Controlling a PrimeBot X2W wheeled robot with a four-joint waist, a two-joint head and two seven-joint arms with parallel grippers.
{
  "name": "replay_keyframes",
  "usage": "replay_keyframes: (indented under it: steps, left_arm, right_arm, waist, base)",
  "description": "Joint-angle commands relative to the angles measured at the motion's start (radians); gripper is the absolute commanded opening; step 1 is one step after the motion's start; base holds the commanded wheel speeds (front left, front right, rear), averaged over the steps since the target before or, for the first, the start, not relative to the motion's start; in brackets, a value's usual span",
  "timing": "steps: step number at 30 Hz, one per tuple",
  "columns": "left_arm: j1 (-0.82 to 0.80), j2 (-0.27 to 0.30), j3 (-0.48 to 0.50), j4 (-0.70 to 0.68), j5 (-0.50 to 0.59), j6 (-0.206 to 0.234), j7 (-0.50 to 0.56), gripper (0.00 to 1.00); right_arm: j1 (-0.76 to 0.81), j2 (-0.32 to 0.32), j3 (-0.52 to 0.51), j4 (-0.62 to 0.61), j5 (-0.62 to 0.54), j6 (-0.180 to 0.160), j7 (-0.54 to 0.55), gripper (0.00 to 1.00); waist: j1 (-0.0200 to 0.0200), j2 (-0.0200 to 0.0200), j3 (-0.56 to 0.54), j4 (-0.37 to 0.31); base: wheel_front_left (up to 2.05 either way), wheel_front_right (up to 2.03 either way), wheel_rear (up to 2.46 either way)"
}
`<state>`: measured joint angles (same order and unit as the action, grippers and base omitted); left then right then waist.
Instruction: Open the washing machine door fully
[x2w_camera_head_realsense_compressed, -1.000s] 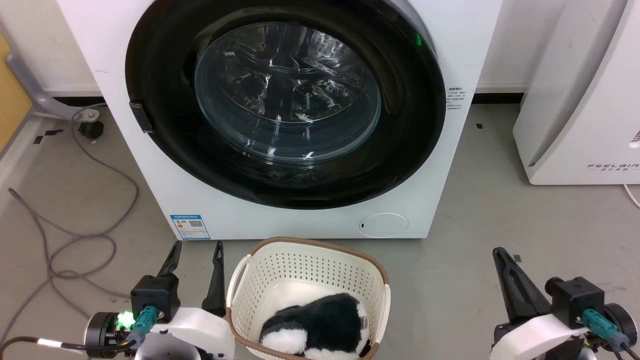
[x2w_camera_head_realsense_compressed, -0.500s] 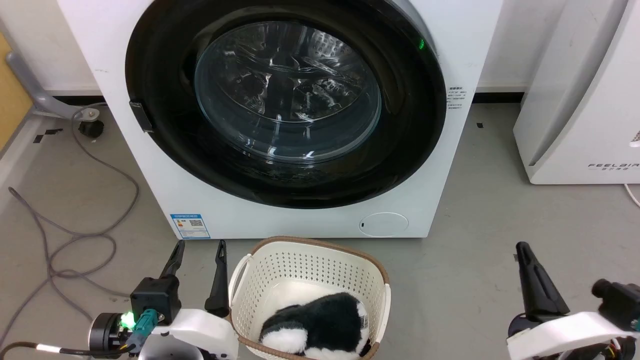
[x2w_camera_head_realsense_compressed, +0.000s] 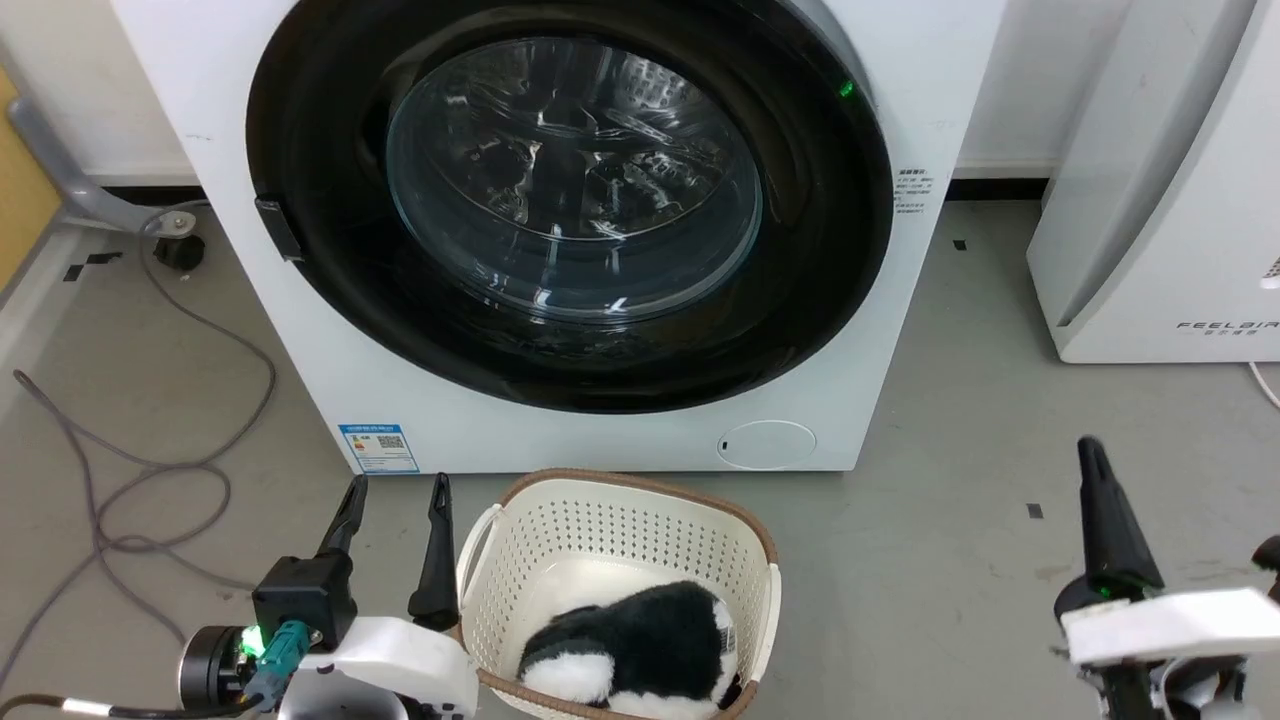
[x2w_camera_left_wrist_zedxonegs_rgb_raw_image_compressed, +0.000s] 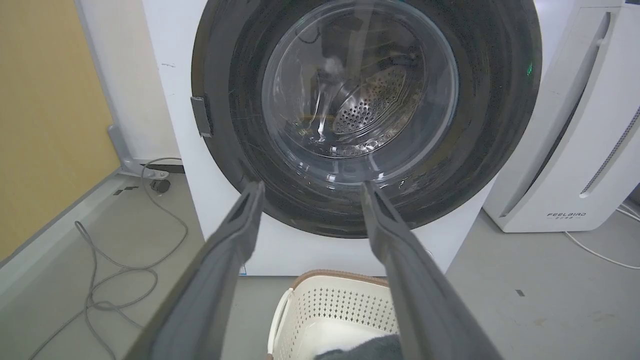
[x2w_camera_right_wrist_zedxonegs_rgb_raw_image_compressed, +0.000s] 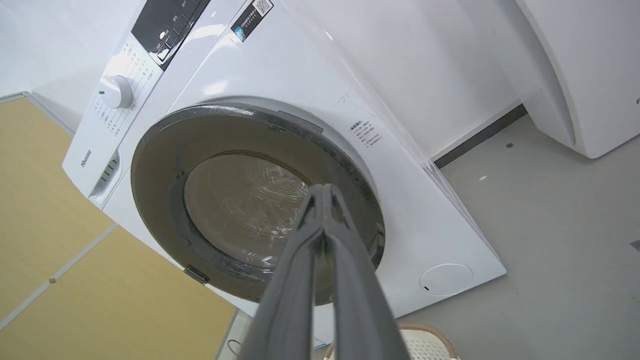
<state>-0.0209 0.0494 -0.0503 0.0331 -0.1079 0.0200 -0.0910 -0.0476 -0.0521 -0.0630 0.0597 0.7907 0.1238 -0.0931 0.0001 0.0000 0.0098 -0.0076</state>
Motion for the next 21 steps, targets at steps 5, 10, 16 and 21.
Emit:
replay_keyframes:
  steps: [5,10,16,21]
  left_arm:
    - [-0.013,0.001,-0.002,-0.002,-0.014,0.011,-0.022,1.0]
    - [-0.019,0.001,-0.013,-0.002,-0.026,0.013,-0.037,1.0]
    - [-0.029,0.001,-0.021,-0.009,-0.032,0.016,-0.047,1.0]
    - [-0.042,0.001,-0.026,-0.014,-0.034,0.016,-0.058,1.0]
  right_arm:
    - [-0.084,-0.034,-0.003,0.041,0.158,0.003,-0.021,0.0]
    - [-0.194,-0.099,0.019,0.115,0.316,0.003,-0.035,0.0]
    - [-0.29,-0.148,0.043,0.181,0.435,0.004,-0.046,0.0]
    - [-0.399,-0.205,0.083,0.257,0.554,0.004,-0.056,0.0]
  waist:
    - [-0.0001,0.0,0.006,-0.001]
    - [-0.0001,0.0,0.015,0.004]
    - [-0.0001,0.0,0.029,0.008]
    - [-0.0001,0.0,0.049,0.015]
  base:
    - [0.0,0.0,0.0]
    - [0.0,0.0,0.0]
    - [0.0,0.0,0.0]
    - [0.0,0.0,0.0]
